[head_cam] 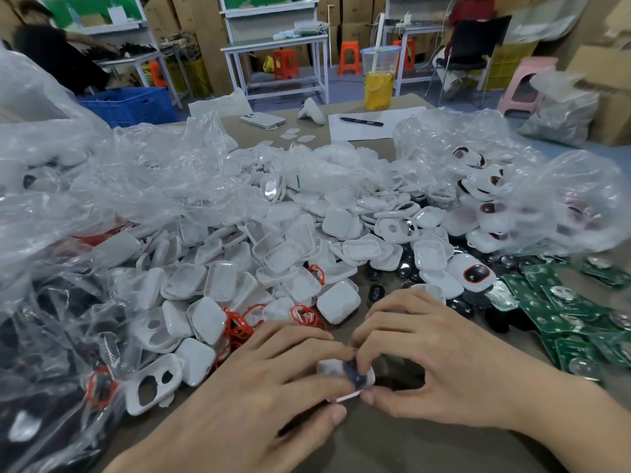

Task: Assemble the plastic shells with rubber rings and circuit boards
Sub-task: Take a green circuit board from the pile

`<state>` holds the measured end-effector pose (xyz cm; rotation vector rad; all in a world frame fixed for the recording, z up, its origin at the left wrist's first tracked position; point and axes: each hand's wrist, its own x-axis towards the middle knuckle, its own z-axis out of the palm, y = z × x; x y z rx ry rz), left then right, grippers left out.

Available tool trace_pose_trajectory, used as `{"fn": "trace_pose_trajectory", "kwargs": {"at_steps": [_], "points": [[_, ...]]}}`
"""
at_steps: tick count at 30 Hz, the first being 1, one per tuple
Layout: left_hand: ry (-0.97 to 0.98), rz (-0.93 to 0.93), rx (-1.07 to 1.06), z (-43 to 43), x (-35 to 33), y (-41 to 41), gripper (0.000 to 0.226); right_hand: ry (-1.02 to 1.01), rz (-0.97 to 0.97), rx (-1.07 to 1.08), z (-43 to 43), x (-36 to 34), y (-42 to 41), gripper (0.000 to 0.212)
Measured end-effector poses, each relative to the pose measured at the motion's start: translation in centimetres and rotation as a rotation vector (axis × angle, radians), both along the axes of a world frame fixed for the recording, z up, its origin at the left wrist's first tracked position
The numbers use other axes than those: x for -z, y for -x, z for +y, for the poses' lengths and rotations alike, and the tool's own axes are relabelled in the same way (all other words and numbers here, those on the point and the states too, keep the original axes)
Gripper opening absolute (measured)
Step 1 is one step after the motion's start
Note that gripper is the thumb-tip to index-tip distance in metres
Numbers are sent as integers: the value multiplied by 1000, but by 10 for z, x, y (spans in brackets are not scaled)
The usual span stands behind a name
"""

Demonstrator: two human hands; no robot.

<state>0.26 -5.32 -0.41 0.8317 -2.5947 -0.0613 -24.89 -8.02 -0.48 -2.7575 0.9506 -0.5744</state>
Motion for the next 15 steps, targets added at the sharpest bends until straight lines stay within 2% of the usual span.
{"fn": "trace_pose_trajectory", "kwargs": {"at_steps": [5,12,15], "points": [[-3,63,-44,1,2,-4,12,-1,4,21,1,1,-1,15],[-3,-10,-104,-14,3,3,15,66,-27,108,-4,2,-3,13],[16,31,-124,-18,2,5,16,55,-25,120,-4,1,-3,13]]}}
